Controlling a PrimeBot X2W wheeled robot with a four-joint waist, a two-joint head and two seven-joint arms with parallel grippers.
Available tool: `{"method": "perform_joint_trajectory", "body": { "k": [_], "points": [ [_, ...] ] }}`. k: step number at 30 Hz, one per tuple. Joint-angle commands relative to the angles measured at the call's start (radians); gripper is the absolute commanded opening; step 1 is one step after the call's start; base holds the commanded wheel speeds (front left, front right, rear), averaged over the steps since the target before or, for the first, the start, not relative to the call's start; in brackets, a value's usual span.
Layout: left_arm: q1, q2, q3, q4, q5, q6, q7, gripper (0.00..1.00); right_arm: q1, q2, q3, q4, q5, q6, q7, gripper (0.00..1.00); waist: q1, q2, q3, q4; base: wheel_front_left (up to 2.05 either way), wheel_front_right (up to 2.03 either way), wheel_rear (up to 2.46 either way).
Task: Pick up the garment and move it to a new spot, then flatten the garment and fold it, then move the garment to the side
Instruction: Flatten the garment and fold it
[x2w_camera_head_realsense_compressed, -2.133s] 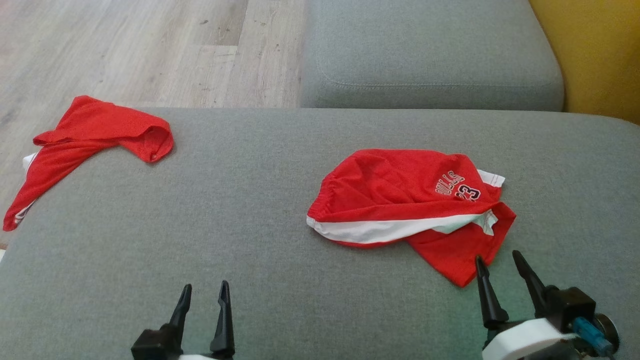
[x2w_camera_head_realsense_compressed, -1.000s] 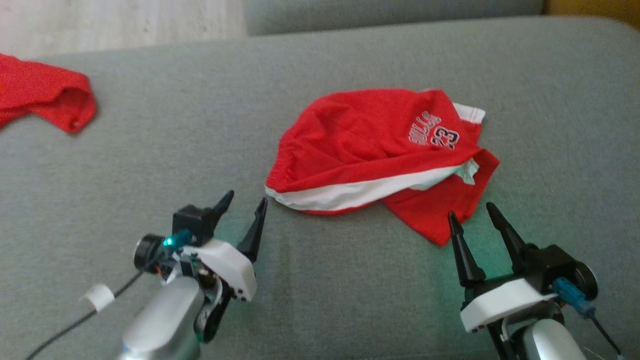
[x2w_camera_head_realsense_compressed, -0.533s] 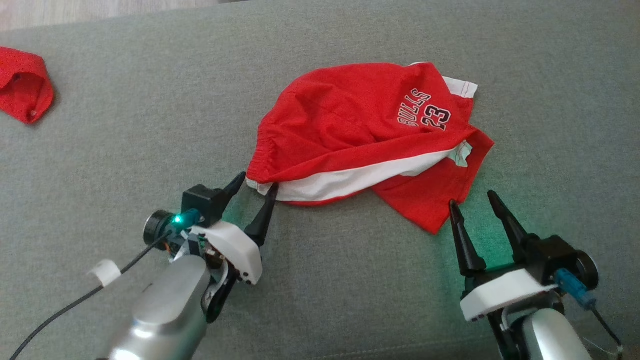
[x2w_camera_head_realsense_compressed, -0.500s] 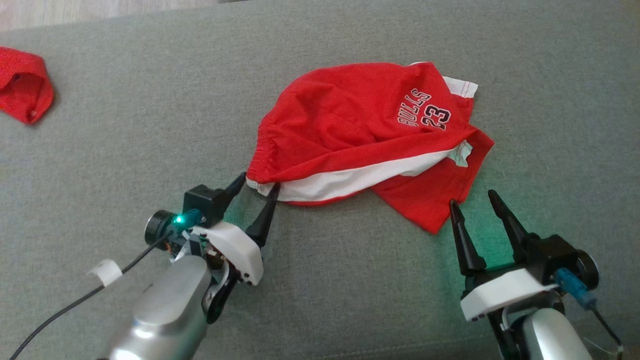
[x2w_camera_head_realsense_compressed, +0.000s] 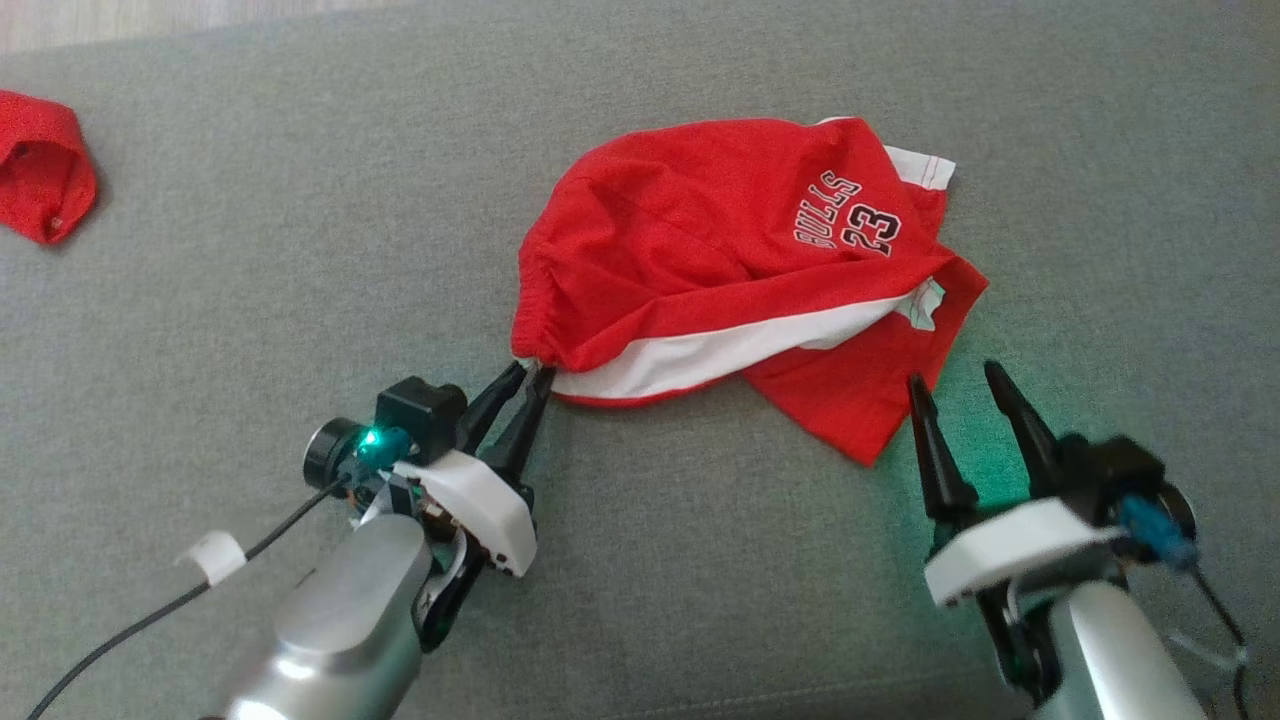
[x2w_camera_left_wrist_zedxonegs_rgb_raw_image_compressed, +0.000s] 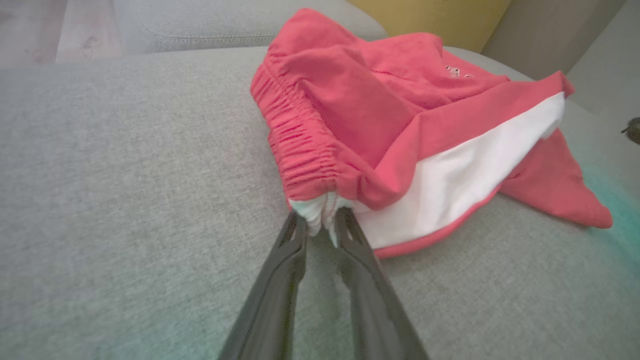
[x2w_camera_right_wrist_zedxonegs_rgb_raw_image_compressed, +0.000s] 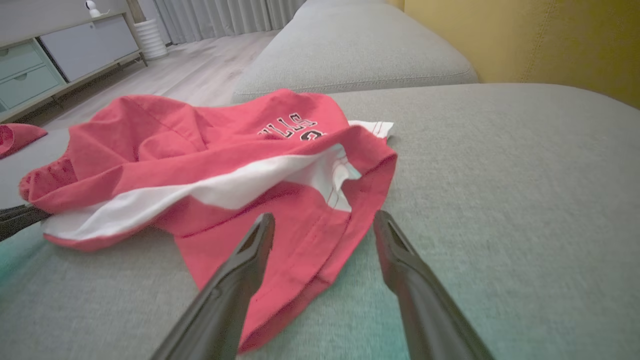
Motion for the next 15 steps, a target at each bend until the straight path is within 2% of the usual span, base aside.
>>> {"method": "perform_joint_trajectory", "body": {
  "k": [1,2,3,9,15],
  "points": [
    [-0.054,0.018,0.03,-0.036,-0.006,0.008,-0.025,0.16,-0.059,-0.006,0.032,-0.014,0.019,0.008,0.012,1.0,0.0,0.0,0.004,0.002,0.0,0.0,0.0],
    [-0.053,0.017,0.033,-0.042,-0.007,0.013,-0.035,0.05,-0.074,-0.006,0.038,-0.002,0.03,0.008,0.022,1.0,0.0,0.0,0.006,0.004,0.0,0.0,0.0],
    [-0.053,0.017,0.037,-0.049,-0.006,0.018,-0.043,0.0,-0.088,-0.006,0.043,0.009,0.042,0.008,0.029,1.0,0.0,0.0,0.008,0.005,0.0,0.0,0.0],
    [-0.04,0.01,0.043,-0.089,-0.002,0.043,-0.071,0.0,-0.162,-0.006,0.067,0.102,0.088,0.008,0.074,1.0,0.0,0.0,0.019,0.025,0.0,0.0,0.0],
    [-0.027,0.012,0.041,-0.114,-0.003,0.056,-0.077,0.0,-0.235,-0.006,0.035,0.195,0.059,0.008,0.071,1.0,0.0,0.0,0.027,0.038,0.0,0.0,0.0]
  ]
}}
